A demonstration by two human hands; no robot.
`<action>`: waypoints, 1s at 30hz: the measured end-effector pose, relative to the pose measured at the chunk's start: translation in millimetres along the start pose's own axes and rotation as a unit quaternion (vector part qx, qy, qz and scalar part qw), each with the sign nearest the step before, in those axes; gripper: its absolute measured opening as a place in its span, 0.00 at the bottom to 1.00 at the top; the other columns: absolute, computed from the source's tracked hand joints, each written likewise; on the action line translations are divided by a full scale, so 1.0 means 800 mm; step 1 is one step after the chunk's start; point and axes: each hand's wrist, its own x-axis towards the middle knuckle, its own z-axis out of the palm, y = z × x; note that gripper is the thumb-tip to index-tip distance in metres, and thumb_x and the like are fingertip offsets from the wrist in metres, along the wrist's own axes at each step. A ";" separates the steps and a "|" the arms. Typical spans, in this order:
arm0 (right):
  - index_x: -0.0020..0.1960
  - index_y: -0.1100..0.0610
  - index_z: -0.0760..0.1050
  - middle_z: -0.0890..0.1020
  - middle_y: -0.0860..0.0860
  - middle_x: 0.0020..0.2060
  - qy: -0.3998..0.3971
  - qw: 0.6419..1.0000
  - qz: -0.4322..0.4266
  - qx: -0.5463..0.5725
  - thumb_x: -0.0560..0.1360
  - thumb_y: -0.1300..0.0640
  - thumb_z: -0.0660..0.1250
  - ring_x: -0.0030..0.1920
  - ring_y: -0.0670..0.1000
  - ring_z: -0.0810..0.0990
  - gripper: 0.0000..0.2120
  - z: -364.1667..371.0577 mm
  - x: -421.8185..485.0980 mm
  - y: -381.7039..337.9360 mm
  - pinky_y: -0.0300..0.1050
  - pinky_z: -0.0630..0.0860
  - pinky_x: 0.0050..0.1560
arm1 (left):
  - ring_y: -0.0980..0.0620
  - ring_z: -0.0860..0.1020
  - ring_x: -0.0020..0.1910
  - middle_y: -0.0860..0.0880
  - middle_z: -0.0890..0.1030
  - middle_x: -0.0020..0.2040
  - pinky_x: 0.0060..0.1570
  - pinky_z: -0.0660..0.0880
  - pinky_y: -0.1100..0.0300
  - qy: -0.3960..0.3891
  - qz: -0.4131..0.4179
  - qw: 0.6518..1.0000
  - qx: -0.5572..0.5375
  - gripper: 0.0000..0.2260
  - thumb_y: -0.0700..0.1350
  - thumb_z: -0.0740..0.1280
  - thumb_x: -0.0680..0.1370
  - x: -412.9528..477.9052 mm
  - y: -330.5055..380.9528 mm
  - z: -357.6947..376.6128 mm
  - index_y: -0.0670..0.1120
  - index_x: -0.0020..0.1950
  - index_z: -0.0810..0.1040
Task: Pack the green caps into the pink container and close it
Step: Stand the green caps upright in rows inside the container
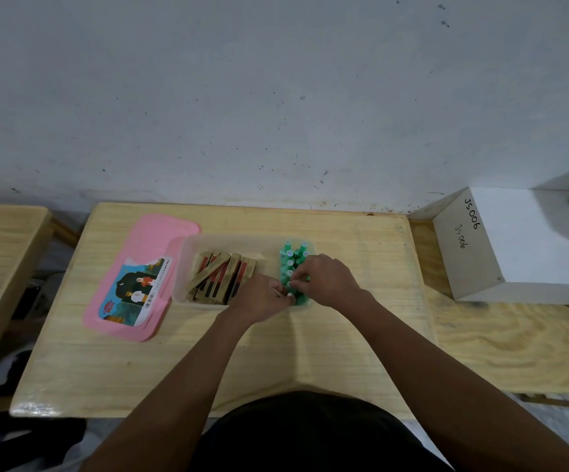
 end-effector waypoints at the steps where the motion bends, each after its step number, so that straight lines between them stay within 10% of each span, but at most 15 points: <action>1: 0.52 0.46 0.84 0.84 0.47 0.49 -0.002 1.000 -0.003 -0.002 0.75 0.46 0.69 0.50 0.51 0.79 0.09 0.000 0.000 0.001 0.44 0.67 0.44 | 0.59 0.79 0.34 0.52 0.83 0.37 0.30 0.69 0.65 0.005 0.003 1.000 0.007 0.12 0.55 0.73 0.69 0.002 -0.001 0.001 0.48 0.45 0.84; 14: 0.51 0.42 0.82 0.78 0.42 0.47 -0.003 0.995 0.031 0.091 0.74 0.42 0.70 0.49 0.43 0.76 0.08 -0.009 -0.029 0.047 0.44 0.75 0.46 | 0.56 0.81 0.41 0.53 0.83 0.41 0.45 0.80 0.55 0.041 0.018 0.999 0.018 0.10 0.54 0.73 0.68 0.004 -0.003 0.005 0.50 0.41 0.83; 30: 0.52 0.44 0.82 0.77 0.44 0.46 -0.046 0.999 -0.001 0.000 0.74 0.42 0.69 0.50 0.46 0.76 0.10 -0.009 -0.035 0.031 0.44 0.71 0.45 | 0.55 0.81 0.35 0.50 0.84 0.38 0.40 0.80 0.55 0.068 0.064 0.995 0.022 0.08 0.51 0.71 0.70 -0.004 -0.005 0.006 0.47 0.43 0.82</action>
